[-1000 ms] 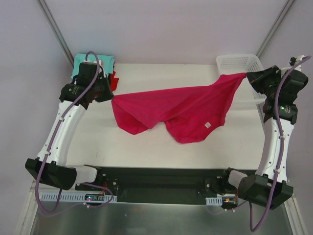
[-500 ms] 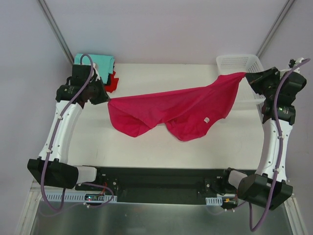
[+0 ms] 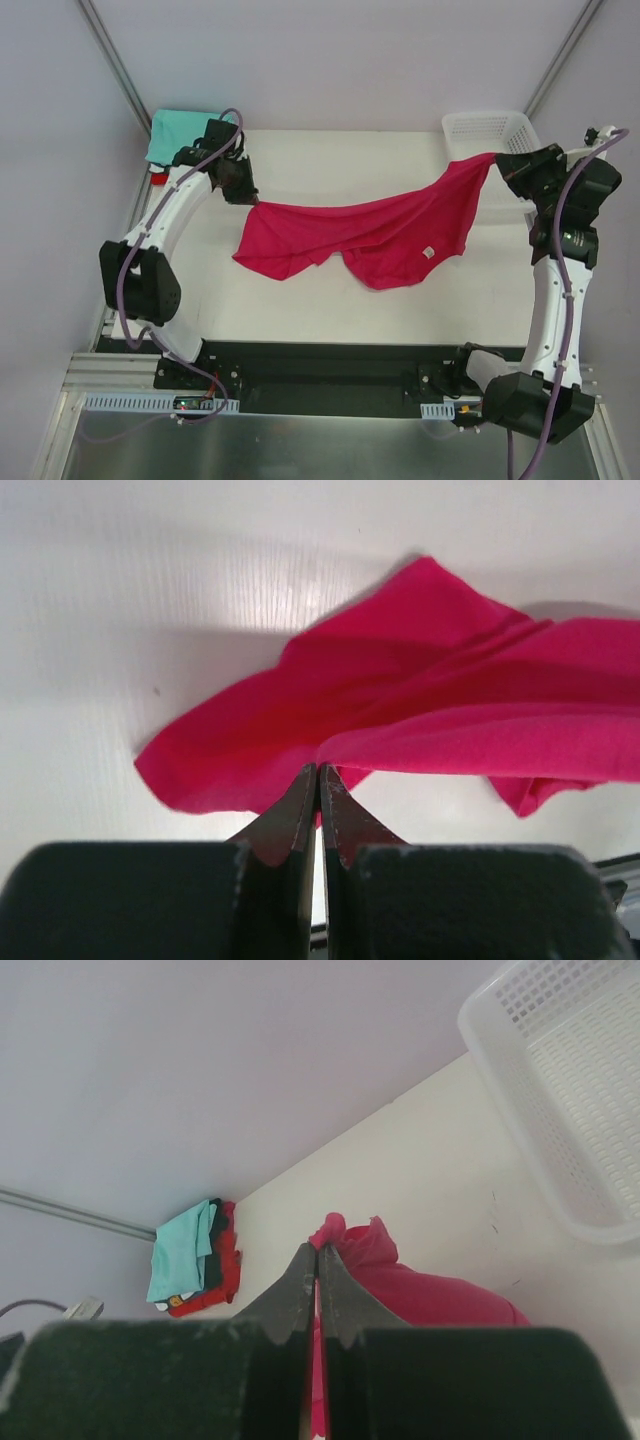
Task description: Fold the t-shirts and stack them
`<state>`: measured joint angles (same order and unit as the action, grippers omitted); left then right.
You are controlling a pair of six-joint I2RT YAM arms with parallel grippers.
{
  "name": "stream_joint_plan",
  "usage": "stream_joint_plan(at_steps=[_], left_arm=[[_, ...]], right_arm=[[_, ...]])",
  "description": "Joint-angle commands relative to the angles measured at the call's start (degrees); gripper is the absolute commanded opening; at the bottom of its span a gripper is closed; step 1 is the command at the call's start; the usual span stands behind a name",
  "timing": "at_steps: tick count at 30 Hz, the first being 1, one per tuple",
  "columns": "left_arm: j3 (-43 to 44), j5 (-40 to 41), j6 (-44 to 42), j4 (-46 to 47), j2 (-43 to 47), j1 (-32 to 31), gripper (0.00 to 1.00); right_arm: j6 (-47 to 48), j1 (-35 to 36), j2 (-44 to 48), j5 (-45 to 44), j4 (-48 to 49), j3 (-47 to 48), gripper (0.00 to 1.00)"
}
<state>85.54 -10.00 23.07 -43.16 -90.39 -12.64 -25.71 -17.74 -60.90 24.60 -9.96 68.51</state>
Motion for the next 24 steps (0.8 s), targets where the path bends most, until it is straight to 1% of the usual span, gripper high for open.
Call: stream_joint_plan(at_steps=[1,4,6,7,9,10,12,13,14,15,16,18,20,22,23,24], left_arm=[[8.6,0.5,0.4,2.6,-10.2,0.3,0.00],[17.4,0.9,-0.8,2.5,-17.9,0.4,0.00],[21.2,1.1,-1.0,2.1,-22.6,0.7,0.00],[24.9,0.9,-0.8,1.9,-24.1,1.0,0.00],[29.0,0.7,-0.6,0.9,-28.3,1.7,0.00],[32.9,0.6,-0.5,0.5,-29.7,2.0,0.00],[37.0,0.3,-0.5,-1.1,-34.1,2.5,0.00],[40.5,-0.6,-0.5,-1.7,-35.5,2.7,0.00],[41.6,-1.5,-0.3,-2.1,-38.1,2.9,0.03],[42.3,-2.4,0.1,-2.0,-39.0,3.1,0.11],[43.4,-3.9,0.5,-2.0,-39.9,3.1,0.36],[43.9,-5.6,1.5,-1.8,-41.9,3.0,0.37],[43.9,-6.6,1.6,-1.4,-42.6,2.7,0.70],[43.3,-6.6,1.2,-0.4,-42.3,2.3,0.74],[43.1,-8.0,0.8,0.1,-41.7,2.2,0.79],[42.8,-9.0,0.7,0.5,-41.3,2.0,0.80]], right_arm=[[0.3,0.4,3.7,1.1,3.9,-0.9,0.01],[1.0,0.6,5.0,1.2,3.7,-1.7,0.01],[1.4,0.8,5.6,1.1,3.5,-1.6,0.01],[1.5,0.9,5.8,1.1,3.4,-1.5,0.01],[1.3,0.9,5.7,1.3,3.3,-1.2,0.01],[1.1,0.9,5.8,1.8,3.2,-1.1,0.01],[1.0,1.0,5.9,2.4,3.1,-0.8,0.01],[1.0,1.1,6.0,2.9,3.1,-0.7,0.01],[1.3,1.2,5.9,3.2,3.2,-0.4,0.01],[1.4,1.3,6.0,3.3,3.2,-0.2,0.01],[1.5,1.6,5.9,3.6,3.3,0.0,0.01],[2.0,2.1,5.8,3.8,3.1,0.4,0.01],[2.0,2.7,5.5,4.6,3.1,0.9,0.01],[2.2,3.4,5.4,5.1,3.1,1.2,0.01],[2.5,3.7,5.4,5.2,3.1,1.2,0.01],[2.9,3.8,5.4,5.2,3.1,1.0,0.01]])
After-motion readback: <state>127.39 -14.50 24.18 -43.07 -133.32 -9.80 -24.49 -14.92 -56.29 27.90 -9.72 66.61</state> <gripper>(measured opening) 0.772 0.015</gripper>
